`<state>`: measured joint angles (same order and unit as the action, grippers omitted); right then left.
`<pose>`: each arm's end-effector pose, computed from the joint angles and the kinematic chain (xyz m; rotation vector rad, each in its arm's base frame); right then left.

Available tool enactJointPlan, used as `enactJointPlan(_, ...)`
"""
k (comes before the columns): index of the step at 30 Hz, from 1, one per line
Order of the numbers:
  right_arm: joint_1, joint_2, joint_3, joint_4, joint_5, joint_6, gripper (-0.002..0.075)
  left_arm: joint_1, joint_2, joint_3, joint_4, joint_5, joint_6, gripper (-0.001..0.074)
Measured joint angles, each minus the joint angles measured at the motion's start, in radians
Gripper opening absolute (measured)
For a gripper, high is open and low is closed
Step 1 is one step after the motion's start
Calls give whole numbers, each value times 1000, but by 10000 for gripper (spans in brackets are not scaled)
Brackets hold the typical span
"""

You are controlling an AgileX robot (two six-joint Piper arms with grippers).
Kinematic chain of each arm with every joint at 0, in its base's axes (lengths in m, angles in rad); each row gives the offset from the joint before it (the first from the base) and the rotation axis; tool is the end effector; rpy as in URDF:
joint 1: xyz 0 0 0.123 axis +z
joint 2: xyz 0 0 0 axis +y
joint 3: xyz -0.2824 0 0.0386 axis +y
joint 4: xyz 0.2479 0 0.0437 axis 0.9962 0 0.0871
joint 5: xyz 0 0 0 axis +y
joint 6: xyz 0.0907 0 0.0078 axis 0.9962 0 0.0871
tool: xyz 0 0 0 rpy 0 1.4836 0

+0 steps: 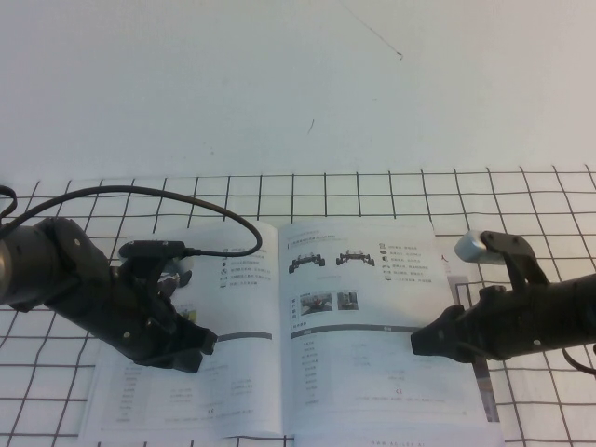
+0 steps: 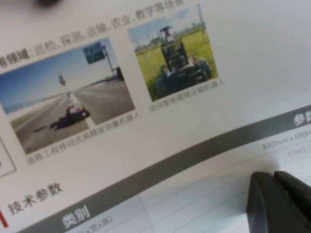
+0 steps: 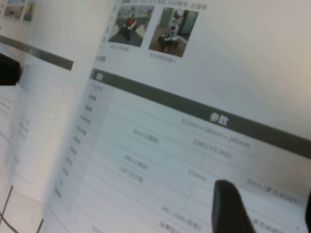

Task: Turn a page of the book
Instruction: Open the closed book

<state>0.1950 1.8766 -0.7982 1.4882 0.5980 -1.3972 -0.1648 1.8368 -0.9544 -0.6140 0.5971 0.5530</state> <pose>0.2993 0.1113 0.1177 -0.3668 2.5539 0.8745 0.3162 -0.0825 0.1386 0.3349 2.8371 -0.5011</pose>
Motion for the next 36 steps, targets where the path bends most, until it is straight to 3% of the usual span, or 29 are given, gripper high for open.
enactJointPlan(13, 5, 2, 0, -24, -82, 34, 332, 0, 0, 0, 0, 0, 4, -4)
enactJointPlan(21, 96, 19, -12, -7, -83, 34, 332, 0, 0, 0, 0, -2, 4, -4)
enactJointPlan(36, 152, 51, -205, -10, 79, 81, 333, 0, 0, 0, 0, -2, -1, -4)
